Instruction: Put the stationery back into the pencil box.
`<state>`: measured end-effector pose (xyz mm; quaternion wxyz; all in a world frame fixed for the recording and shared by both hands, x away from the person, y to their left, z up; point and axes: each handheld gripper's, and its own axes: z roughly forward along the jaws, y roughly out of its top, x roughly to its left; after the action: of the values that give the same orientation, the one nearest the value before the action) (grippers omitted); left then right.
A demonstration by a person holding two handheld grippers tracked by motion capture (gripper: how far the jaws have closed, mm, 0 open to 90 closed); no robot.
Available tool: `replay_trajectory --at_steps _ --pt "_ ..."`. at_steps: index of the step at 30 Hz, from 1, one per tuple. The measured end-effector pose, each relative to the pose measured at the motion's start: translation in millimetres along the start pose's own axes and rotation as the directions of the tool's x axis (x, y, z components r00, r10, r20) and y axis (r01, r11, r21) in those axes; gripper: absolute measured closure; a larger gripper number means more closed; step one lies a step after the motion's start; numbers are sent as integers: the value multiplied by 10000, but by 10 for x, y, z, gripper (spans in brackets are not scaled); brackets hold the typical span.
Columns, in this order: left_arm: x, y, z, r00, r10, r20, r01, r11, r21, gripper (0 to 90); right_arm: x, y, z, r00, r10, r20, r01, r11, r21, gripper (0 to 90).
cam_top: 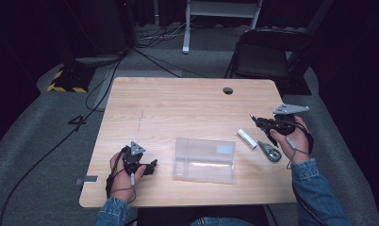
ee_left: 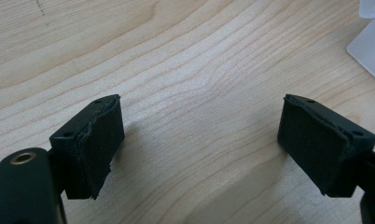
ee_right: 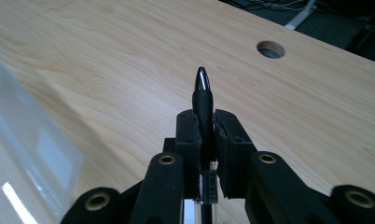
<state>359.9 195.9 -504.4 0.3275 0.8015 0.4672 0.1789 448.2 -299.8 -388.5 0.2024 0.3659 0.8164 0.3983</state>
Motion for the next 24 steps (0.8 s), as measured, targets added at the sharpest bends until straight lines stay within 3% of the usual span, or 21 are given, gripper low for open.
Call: replay_trajectory --at_steps 9,18,20,24 --pt "0 0 0 10000 2 -4 -2 10000 -1 149 327 110 17 9948 -831 -587 826 9965 -106 805" --pt "0 0 0 10000 6 -1 -6 10000 -1 149 575 167 57 9813 -1272 -1446 1247 9918 -262 805" --pt "0 0 0 10000 3 -3 -3 10000 1 149 684 181 96 9722 -1501 -1799 1480 9887 -251 805" --pt "0 0 0 10000 -2 -3 2 10000 -1 149 791 191 140 9617 -1701 -2150 1690 9853 -239 805"
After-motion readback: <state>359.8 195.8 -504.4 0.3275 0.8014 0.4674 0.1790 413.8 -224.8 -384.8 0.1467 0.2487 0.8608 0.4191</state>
